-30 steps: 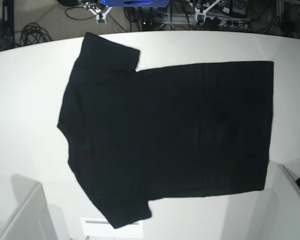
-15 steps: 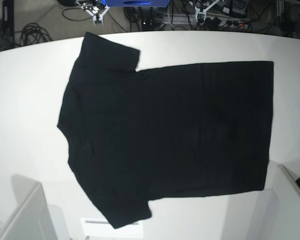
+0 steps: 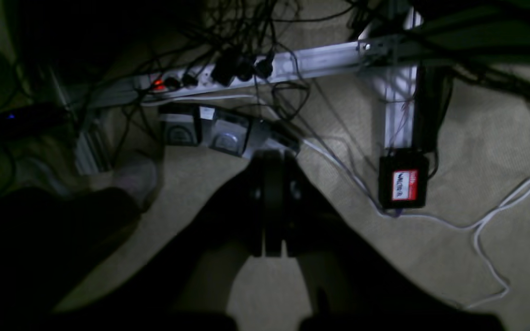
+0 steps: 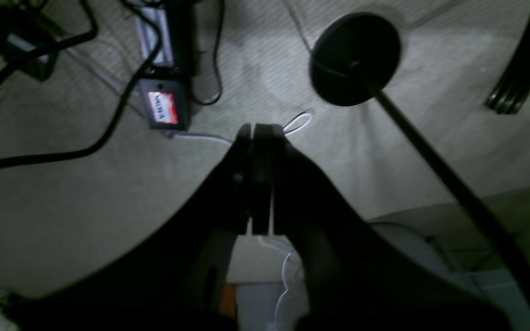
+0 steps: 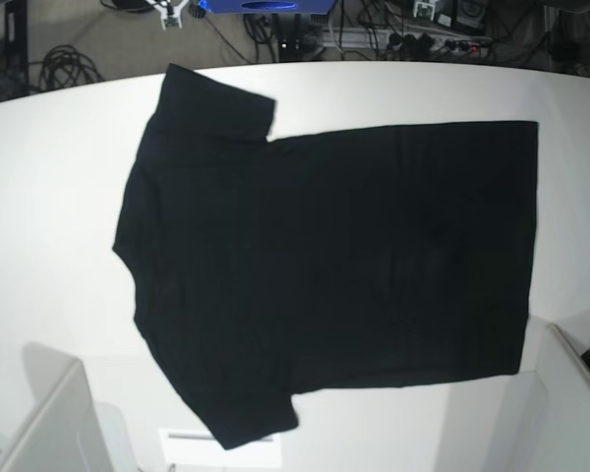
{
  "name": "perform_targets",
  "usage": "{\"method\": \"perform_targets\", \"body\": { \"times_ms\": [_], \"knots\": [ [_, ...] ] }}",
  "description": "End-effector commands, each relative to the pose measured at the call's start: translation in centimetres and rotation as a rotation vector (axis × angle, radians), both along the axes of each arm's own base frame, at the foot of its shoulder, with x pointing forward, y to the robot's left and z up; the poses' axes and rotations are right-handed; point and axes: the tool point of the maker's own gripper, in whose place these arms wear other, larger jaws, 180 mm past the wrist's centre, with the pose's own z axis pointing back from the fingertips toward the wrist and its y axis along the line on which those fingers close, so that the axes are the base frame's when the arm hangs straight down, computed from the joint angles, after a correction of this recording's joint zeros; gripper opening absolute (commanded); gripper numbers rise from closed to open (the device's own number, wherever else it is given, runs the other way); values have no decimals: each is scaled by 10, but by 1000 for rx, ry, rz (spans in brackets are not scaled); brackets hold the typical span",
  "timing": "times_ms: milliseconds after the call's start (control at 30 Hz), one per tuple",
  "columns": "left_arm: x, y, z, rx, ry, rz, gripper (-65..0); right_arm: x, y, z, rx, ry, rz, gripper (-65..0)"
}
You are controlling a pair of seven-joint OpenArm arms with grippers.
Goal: Fold the T-shirt properly
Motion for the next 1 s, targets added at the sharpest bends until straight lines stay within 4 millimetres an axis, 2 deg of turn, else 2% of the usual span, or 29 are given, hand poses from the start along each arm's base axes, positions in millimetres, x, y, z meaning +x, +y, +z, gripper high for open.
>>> {"method": "perform_targets", "body": {
  "times_ms": [0,133,400,467,533,600,733,867,967],
  "knots": [
    [-8,9,5,15,-3,1,-650,-8,-6,3,-16,1,-32,-650],
    [-19,20,22,28,-23,-26,-650,-21,-35,16,-81,-25,-148,-650],
    [-15,4,75,-11,-145,-84,-650,-27,-69,58,-164,-124,-176,-650],
    [-14,16,92,14,-175,-79,-650,-23,-78,71,-186,-135,-186,-650],
    [-1,33,113,58,-232,-61,-650,-14,-85,86,-213,-155,-223,-650],
    [13,47,138,97,-294,-53,-650,2,-96,106,-247,-204,-249,-650],
    [43,57,182,135,-413,-59,-650,40,-112,148,-300,-322,-271,-650],
    [76,68,230,106,-571,87,-650,84,-120,195,-348,-463,-298,-650],
    [98,77,260,76,-680,190,-650,124,-117,229,-358,-600,-310,-650]
  ]
}}
